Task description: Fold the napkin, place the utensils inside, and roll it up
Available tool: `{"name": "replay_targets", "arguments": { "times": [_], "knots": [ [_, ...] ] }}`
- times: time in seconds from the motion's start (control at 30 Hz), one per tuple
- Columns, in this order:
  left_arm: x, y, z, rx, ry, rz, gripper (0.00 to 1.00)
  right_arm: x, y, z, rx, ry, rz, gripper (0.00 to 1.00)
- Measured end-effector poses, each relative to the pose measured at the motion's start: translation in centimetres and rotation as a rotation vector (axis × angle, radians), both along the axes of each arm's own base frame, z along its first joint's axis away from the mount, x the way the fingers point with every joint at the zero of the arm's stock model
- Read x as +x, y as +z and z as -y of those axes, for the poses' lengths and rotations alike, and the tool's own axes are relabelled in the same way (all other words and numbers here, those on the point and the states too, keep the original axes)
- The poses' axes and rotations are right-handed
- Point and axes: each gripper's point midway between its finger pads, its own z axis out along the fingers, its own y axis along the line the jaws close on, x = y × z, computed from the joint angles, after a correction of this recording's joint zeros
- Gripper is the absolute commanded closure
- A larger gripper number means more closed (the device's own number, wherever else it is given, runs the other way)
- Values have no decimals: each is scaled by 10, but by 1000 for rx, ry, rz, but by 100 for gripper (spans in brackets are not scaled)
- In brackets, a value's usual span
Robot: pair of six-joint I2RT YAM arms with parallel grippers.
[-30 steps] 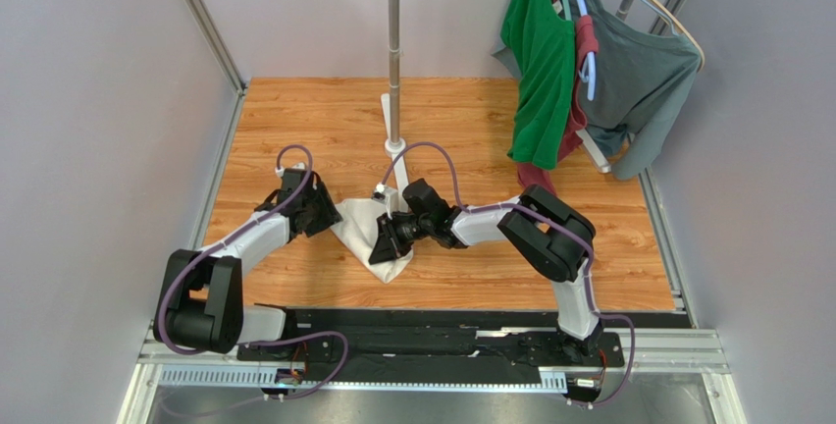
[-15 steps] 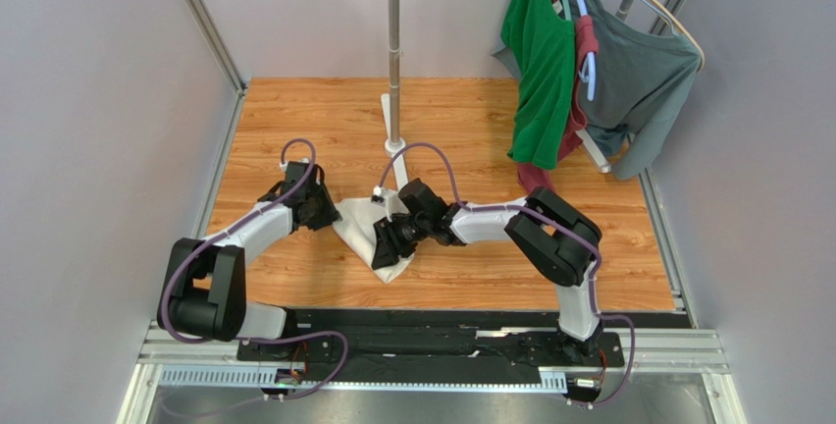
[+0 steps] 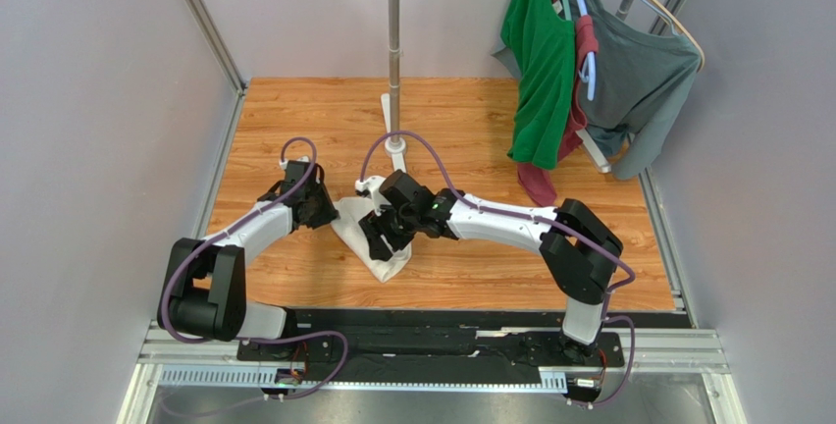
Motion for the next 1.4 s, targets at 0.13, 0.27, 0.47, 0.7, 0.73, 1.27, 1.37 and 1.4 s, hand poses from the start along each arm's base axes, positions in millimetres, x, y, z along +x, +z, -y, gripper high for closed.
{"name": "replay_targets", "arguments": {
  "times": [0.13, 0.27, 0.47, 0.7, 0.73, 1.27, 1.37, 1.4],
  "knots": [
    [0, 0, 0, 1, 0, 1, 68, -13, 14, -19, -26, 32, 135, 38],
    [0, 0, 0, 1, 0, 1, 68, -22, 13, -28, -72, 41, 231, 39],
    [1, 0, 0, 2, 0, 0, 68, -17, -9, -28, -169, 15, 324, 43],
    [2, 0, 0, 3, 0, 2, 68, -11, -38, -21, -258, 2, 353, 46],
    [2, 0, 0, 3, 0, 2, 68, -10, -39, -21, -264, 1, 357, 47],
    [-1, -1, -2, 8, 6, -6, 44, -12, -54, -27, -242, -40, 324, 78],
    [-4, 6, -4, 13, 15, 11, 40, -14, -55, -28, -188, -60, 277, 81],
    [-5, 11, -6, 17, 21, 22, 39, -13, -56, -27, -166, -67, 256, 81]
  ]
}}
